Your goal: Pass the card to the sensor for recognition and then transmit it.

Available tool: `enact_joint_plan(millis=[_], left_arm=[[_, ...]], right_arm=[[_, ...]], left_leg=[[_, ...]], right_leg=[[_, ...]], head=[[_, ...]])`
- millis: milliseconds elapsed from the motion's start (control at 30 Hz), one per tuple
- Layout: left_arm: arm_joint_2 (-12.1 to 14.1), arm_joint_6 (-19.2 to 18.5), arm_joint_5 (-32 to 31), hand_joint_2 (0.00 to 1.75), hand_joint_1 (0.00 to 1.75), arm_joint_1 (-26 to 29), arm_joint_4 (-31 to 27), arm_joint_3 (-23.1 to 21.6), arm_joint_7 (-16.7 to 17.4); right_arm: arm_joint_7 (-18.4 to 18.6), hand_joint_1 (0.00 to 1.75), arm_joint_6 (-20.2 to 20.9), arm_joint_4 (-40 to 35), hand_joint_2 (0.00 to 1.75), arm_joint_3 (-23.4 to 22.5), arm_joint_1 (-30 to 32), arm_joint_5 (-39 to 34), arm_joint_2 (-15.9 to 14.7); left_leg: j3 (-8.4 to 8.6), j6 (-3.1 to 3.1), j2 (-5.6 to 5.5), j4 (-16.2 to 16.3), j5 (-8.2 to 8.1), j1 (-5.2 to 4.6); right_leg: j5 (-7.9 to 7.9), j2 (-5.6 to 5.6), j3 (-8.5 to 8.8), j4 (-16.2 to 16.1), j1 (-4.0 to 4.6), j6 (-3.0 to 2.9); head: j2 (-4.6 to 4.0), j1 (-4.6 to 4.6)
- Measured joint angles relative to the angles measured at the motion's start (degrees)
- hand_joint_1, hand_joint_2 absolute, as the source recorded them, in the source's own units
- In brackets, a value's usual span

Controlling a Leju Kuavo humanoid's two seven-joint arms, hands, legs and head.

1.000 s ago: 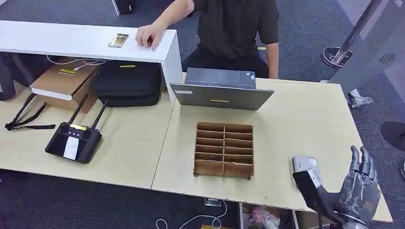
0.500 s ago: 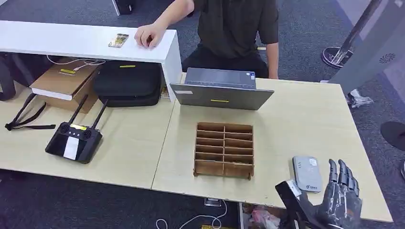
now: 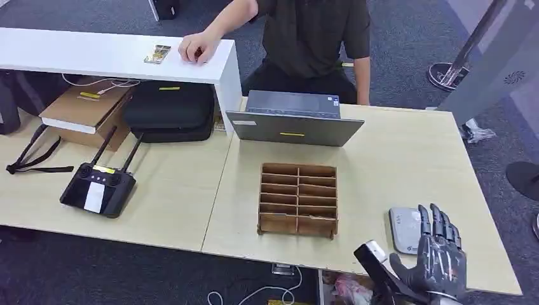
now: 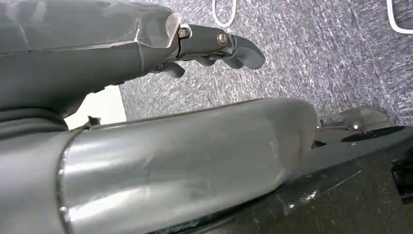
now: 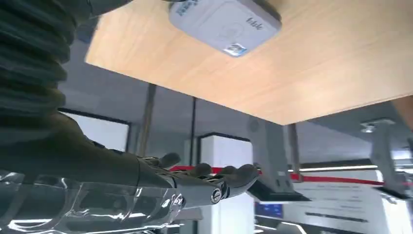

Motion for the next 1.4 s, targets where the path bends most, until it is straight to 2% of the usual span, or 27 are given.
enact_joint_plan(millis=[233, 500, 633, 867, 1133, 1400], left_arm=[[0.20, -0.39, -0.57, 0.00, 0.00, -0.10, -0.02, -0.72, 0.02], [0.50, -0.31, -0.55, 0.00, 0.00, -0.36, 0.00, -1.20, 0.44], [0.55, 0.18, 0.20, 0.00, 0.00, -0.36, 0.00, -1.40, -0.02], [0.57, 0.50, 1.51, 0.00, 0.00, -0.29, 0.00, -1.40, -0.52], [0.81, 0.61, 2.42, 0.00, 0.00, 0.05, 0.00, -1.38, -0.74], [0.87, 0.66, 2.58, 0.00, 0.00, 0.20, 0.00, -1.34, -1.14]], right_arm=[[-6.46, 0.00, 0.70, 8.84, 1.75, 4.47, -8.05, -4.12, -3.01], [-7.82, 0.00, 0.54, 18.92, 1.75, 10.16, -15.59, -7.32, -4.21], [-6.94, 0.00, 0.48, 21.55, 1.75, 11.65, -17.10, -7.95, -5.11], [-3.01, 0.00, -0.42, 21.85, 1.75, 11.41, -17.28, -7.49, -8.02], [1.16, 0.00, -0.79, 15.41, 1.75, 7.65, -12.47, -4.35, -10.77], [2.43, 0.00, 0.56, 8.66, 1.75, 3.84, -7.91, -3.45, -11.34]], left_leg=[[0.04, -0.01, -0.01, 0.00, 0.02, 0.00], [0.04, -0.01, -0.01, 0.00, 0.01, 0.01], [0.01, -0.01, -0.04, 0.00, 0.01, 0.00], [0.01, 0.02, -0.04, 0.02, -0.01, -0.03], [0.01, 0.04, -0.03, 0.02, -0.03, -0.02], [0.01, 0.02, -0.03, 0.02, -0.07, -0.02]], right_leg=[[0.02, 0.00, 0.01, 0.01, 0.01, -0.01], [0.01, 0.00, 0.00, 0.02, 0.01, -0.01], [0.00, -0.03, 0.00, 0.01, 0.00, 0.00], [0.00, -0.02, -0.01, -0.01, -0.03, 0.01], [-0.02, -0.04, -0.02, 0.00, -0.03, 0.01], [-0.05, -0.03, -0.01, 0.00, -0.02, 0.03]], head=[[0.00, 0.00], [0.00, 0.00], [0.00, 0.00], [0.00, 0.00], [0.00, 0.00], [0.00, 0.00]])
